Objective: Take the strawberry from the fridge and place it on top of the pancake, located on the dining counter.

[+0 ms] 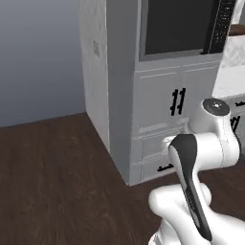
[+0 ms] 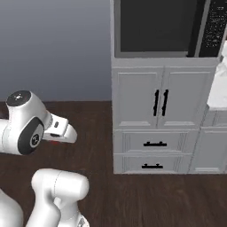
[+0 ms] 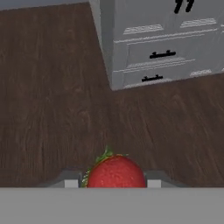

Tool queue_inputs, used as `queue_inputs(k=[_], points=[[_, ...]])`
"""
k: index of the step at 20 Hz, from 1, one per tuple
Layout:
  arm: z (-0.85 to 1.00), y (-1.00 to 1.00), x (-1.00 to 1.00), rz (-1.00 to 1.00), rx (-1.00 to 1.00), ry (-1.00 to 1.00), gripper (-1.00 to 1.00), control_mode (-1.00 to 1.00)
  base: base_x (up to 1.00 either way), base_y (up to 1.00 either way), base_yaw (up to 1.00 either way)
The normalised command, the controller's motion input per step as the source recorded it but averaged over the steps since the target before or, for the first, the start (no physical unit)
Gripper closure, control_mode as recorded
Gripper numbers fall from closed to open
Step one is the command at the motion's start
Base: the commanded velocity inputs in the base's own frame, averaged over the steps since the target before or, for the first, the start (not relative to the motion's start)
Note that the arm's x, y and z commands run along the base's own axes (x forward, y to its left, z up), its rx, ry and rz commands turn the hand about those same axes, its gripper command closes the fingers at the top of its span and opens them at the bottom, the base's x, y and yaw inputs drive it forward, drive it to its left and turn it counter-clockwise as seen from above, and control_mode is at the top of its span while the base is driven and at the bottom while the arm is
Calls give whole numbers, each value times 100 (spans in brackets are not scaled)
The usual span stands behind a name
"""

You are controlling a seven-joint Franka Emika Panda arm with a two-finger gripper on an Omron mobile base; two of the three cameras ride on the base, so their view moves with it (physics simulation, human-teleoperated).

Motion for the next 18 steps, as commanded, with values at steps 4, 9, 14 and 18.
queue_inputs(k=[4, 9, 14, 18], points=[[0, 0, 0, 0, 0, 0, 100, 100, -32, 97, 73], [0, 0, 0, 0, 0, 0, 100, 100, -12, 100, 67], [0, 0, 0, 0, 0, 0, 100, 100, 73, 29, 16], [0, 0, 0, 0, 0, 0, 100, 100, 100, 9, -8]])
